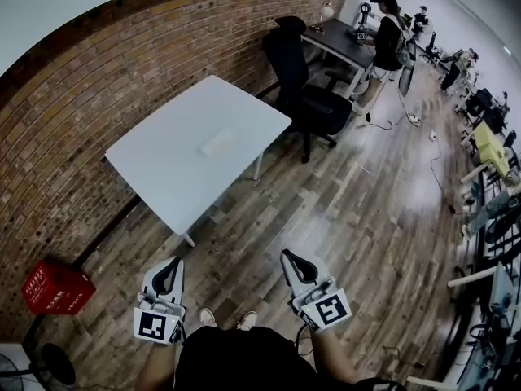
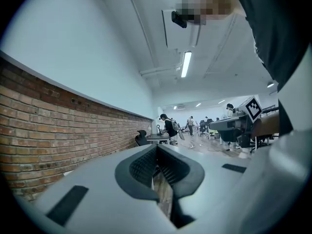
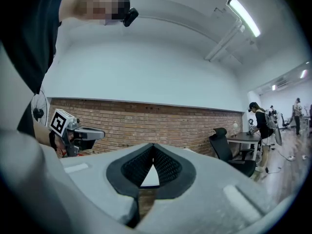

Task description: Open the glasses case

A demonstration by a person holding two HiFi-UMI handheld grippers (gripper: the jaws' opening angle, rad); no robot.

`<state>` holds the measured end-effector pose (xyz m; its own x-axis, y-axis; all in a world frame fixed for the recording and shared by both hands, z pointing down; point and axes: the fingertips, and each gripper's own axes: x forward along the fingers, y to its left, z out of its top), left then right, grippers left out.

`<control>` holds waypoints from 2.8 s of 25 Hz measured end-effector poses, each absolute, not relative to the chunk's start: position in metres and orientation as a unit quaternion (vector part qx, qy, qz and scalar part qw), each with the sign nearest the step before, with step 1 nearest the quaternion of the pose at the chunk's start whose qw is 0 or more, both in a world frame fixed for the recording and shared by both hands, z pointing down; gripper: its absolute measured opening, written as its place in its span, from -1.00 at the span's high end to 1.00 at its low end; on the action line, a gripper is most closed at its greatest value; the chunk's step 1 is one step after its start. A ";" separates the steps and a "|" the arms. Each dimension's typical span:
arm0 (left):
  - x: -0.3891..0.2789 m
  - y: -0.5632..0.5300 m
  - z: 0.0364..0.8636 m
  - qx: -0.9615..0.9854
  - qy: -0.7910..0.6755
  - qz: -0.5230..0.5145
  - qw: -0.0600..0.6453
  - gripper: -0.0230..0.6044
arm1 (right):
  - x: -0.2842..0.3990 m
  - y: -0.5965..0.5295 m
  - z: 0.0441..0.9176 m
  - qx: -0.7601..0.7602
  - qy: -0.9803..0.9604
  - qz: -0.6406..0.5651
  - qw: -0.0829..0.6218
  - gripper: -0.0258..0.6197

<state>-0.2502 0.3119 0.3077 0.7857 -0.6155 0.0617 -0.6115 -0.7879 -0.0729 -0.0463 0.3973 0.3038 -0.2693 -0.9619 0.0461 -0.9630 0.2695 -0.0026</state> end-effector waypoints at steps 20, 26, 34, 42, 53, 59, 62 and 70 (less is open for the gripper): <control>-0.191 0.310 0.322 -0.948 0.315 -0.046 0.025 0.91 | 0.021 0.428 0.339 0.631 -0.775 0.045 0.017 0.91; -0.151 0.255 0.343 -0.953 0.301 -0.042 0.002 0.91 | 0.053 0.384 0.355 0.638 -0.766 0.065 0.036 0.91; -0.114 0.123 0.346 -0.950 0.307 -0.045 -0.015 0.91 | 0.081 0.246 0.355 0.611 -0.785 0.075 0.070 0.91; -0.102 -0.004 0.351 -0.951 0.306 -0.042 -0.029 0.91 | 0.068 0.108 0.318 0.583 -0.810 0.031 0.047 0.91; -0.092 -0.059 0.369 -0.947 0.313 -0.029 -0.058 0.91 | 0.081 0.041 0.321 0.569 -0.819 0.029 0.064 0.91; -0.098 -0.070 0.367 -0.929 0.366 -0.036 -0.050 0.91 | 0.084 0.005 0.318 0.518 -0.854 0.016 0.057 0.91; -0.092 -0.073 0.362 -0.917 0.394 -0.032 -0.053 0.91 | 0.090 -0.017 0.319 0.484 -0.873 0.014 0.058 0.91; -0.085 -0.077 0.369 -0.885 0.459 -0.059 -0.053 0.91 | 0.101 -0.054 0.338 0.407 -0.911 0.020 0.067 0.91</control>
<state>-0.0850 -0.0770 0.3693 0.5714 -0.8064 0.1523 -0.8188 -0.5727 0.0395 0.1012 -0.0538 0.3382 -0.6591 -0.7395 0.1372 -0.7447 0.6671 0.0185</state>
